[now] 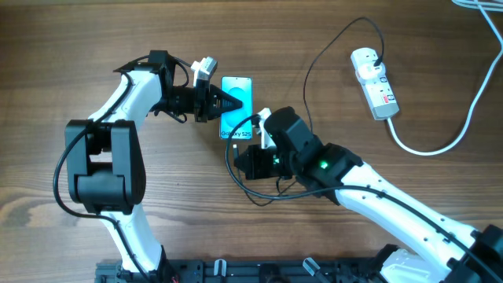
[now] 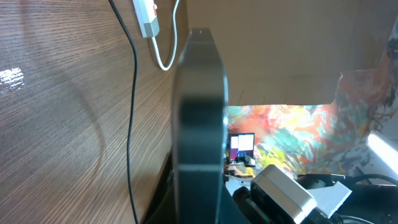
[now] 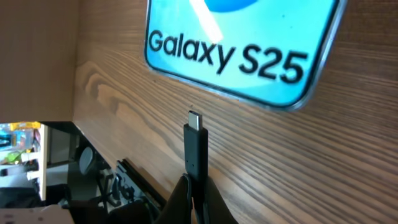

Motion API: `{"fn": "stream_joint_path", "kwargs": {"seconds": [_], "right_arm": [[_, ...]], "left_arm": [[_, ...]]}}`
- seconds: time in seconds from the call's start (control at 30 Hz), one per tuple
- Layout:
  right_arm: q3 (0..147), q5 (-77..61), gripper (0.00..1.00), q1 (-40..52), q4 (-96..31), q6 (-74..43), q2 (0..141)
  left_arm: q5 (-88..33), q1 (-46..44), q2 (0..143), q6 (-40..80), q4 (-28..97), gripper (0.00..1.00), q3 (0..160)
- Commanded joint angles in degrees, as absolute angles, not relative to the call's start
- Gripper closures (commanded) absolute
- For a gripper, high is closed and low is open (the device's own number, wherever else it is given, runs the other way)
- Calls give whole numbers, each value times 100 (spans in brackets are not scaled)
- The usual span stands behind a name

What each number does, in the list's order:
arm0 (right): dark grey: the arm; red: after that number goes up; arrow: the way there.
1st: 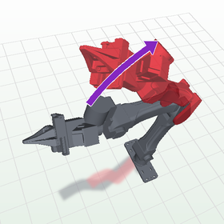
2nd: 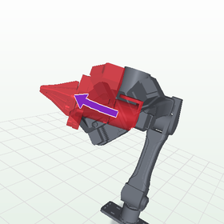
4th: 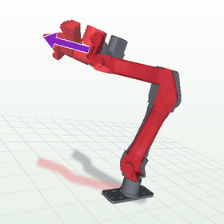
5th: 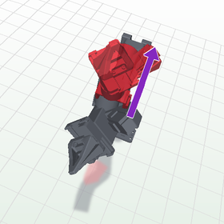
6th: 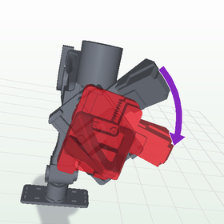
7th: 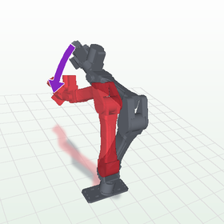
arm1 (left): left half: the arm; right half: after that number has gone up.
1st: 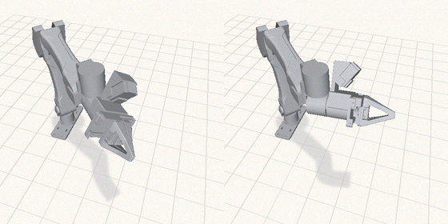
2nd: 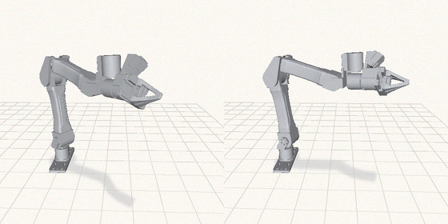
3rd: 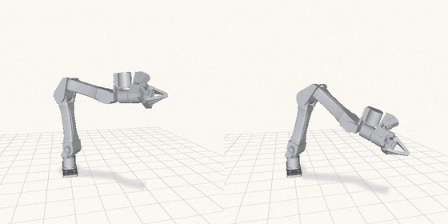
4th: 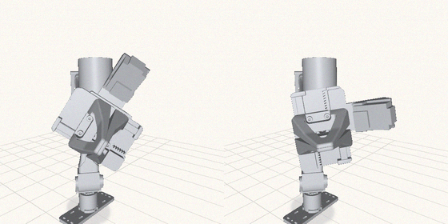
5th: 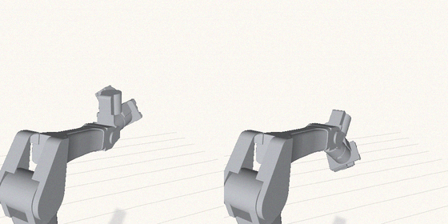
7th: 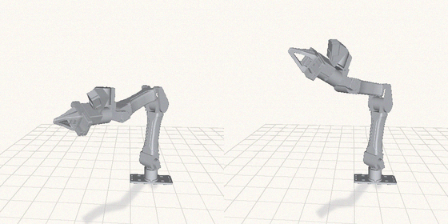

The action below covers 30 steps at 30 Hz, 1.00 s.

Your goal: Plug charger to phone and switch on socket

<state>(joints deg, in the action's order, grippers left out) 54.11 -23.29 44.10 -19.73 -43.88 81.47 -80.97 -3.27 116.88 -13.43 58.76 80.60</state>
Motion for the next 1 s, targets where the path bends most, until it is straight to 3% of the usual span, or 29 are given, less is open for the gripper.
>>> {"fn": "stream_joint_path", "kwargs": {"seconds": [0.0,0.97], "right_arm": [[5387,-2248,96,4434,-1747,-4392,8287],[5387,-3380,96,3756,-1439,-4274,8289]], "left_arm": [[-8281,-314,11474,-1500,5902,96,8123],[-9035,-314,11474,-1625,5867,96,8123]]}}
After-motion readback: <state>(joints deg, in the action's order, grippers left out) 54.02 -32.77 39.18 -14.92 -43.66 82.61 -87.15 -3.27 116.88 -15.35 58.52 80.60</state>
